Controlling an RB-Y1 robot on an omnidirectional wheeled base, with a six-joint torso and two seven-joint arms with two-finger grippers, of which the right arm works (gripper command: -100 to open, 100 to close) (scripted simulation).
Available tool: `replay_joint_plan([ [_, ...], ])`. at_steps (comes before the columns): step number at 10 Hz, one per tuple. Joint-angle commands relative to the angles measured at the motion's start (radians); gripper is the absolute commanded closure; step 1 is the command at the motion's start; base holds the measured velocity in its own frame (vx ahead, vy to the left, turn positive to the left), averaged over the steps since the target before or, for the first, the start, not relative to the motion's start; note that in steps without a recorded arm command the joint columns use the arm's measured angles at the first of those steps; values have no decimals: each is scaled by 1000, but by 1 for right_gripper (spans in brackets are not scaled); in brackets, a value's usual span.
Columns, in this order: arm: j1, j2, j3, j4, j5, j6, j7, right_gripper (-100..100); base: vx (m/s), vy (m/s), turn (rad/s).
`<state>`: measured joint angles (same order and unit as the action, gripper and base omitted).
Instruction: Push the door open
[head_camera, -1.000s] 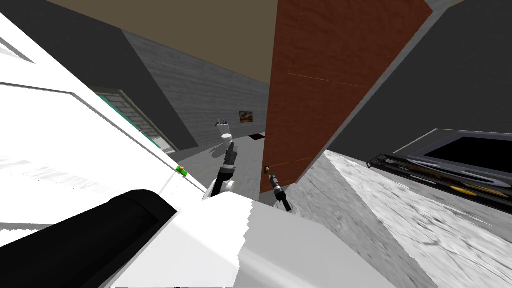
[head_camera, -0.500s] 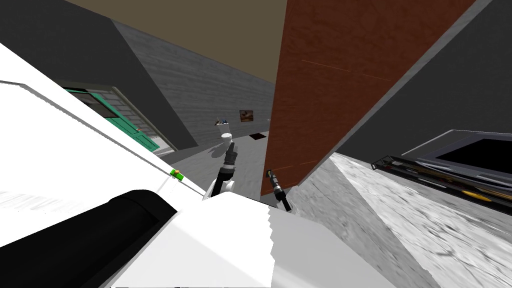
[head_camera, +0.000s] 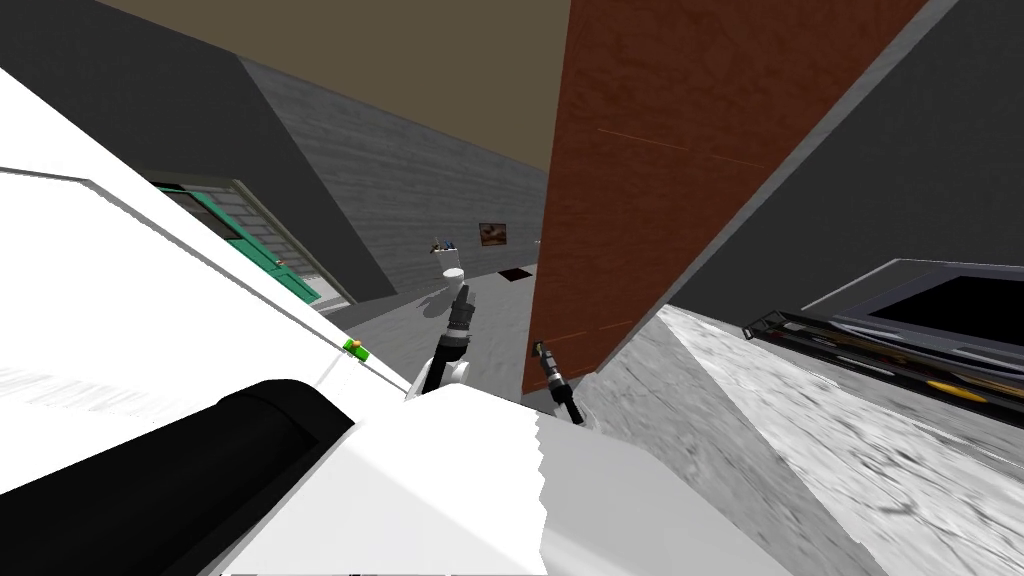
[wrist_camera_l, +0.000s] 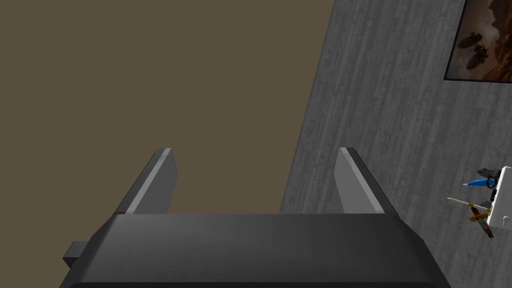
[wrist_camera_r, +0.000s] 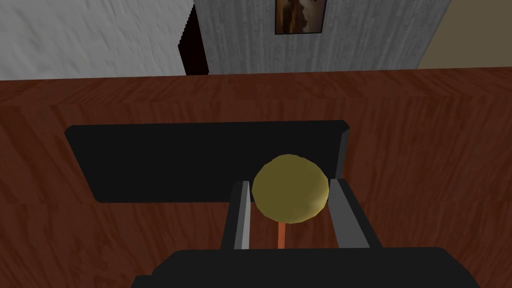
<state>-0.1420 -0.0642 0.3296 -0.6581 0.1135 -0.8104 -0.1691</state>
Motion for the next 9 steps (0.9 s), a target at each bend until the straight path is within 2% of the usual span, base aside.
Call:
replay_joint_plan([
  [1,-13,-5,-18,13,-9,-6,7,100,148,106,-37],
  [3,-14,-10,-37,15,-18,-4,15,100,184,116,-36],
  [5,-14,-10,-37,15,-18,-4,15,100,99,63,-2],
  [6,-16,-15,-61,19,-30,-3,25,100,145,95,-47],
  [8,-18,-18,-81,21,-40,-1,34,100,170,115,-101],
  [9,-27,-15,-69,39,-36,-11,24,-100,-74,56,-61],
])
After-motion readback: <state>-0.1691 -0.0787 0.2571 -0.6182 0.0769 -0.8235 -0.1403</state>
